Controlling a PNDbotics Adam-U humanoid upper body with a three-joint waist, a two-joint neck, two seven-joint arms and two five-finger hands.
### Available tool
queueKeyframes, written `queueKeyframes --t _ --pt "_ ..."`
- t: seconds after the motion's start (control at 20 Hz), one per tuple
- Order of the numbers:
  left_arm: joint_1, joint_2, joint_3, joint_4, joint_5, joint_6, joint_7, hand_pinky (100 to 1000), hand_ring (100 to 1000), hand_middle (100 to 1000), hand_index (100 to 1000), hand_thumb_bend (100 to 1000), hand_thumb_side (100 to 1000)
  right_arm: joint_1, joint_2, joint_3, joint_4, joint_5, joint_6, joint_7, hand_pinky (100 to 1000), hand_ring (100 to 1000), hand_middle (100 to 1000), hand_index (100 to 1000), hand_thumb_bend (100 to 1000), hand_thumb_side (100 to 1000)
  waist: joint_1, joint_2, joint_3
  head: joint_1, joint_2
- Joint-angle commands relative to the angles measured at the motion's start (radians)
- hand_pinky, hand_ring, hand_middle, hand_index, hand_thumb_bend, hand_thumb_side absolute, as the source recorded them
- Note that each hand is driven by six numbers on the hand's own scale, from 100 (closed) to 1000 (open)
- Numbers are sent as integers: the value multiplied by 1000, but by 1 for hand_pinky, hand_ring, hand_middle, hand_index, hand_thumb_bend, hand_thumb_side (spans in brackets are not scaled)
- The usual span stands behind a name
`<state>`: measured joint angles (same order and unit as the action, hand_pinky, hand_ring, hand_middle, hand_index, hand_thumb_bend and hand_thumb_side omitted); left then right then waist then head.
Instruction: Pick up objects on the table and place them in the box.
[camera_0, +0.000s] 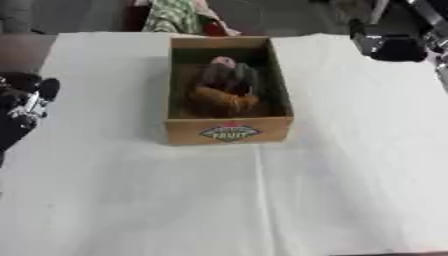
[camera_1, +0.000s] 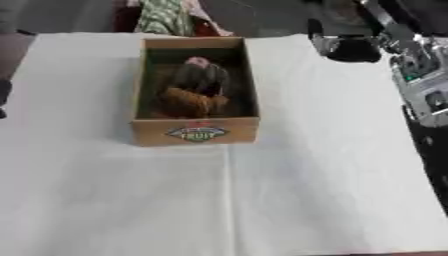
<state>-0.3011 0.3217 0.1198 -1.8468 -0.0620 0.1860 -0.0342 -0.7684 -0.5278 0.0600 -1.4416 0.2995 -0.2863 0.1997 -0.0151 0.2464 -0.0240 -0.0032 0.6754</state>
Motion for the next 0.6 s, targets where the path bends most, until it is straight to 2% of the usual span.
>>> queueKeyframes --t 0.05,0.15,0.35,0.4,0.5,0.55,0.6 --pt "-34 33 -27 -18 -84 -7 -18 721 347 441 493 593 351 1 -35 3 -84 -75 43 -1 886 961 806 874 100 102 -1 -21 -3 7 -3" --pt "-44 29 -39 -20 -136 -10 -22 719 344 438 484 595 345 8 -34 5 -105 -101 61 12 885 961 806 875 100 103 -1 -22 -4 11 -3" --pt "-47 25 -45 -21 -162 -10 -24 719 344 438 484 595 345 10 -35 4 -119 -114 75 22 885 961 806 875 100 103 -1 -22 -4 12 -4" --pt "-47 25 -45 -21 -164 -11 -24 693 304 391 414 683 308 10 -35 4 -120 -114 75 23 890 966 812 879 100 111 -1 -22 -4 12 -4" --pt "-71 45 -71 -22 -182 -20 -39 687 293 375 391 748 316 14 -25 23 -127 -125 67 41 893 969 816 881 100 102 -1 -24 -6 13 -6" --pt "-80 51 -81 -18 -196 -25 -43 685 289 369 377 771 300 15 -23 28 -127 -132 65 55 895 971 818 884 100 144 -1 -24 -6 16 -7" --pt "-84 55 -87 -14 -212 -30 -45 685 289 369 377 771 300 15 -22 30 -128 -139 64 68 895 971 818 884 100 144 0 -24 -7 17 -7"
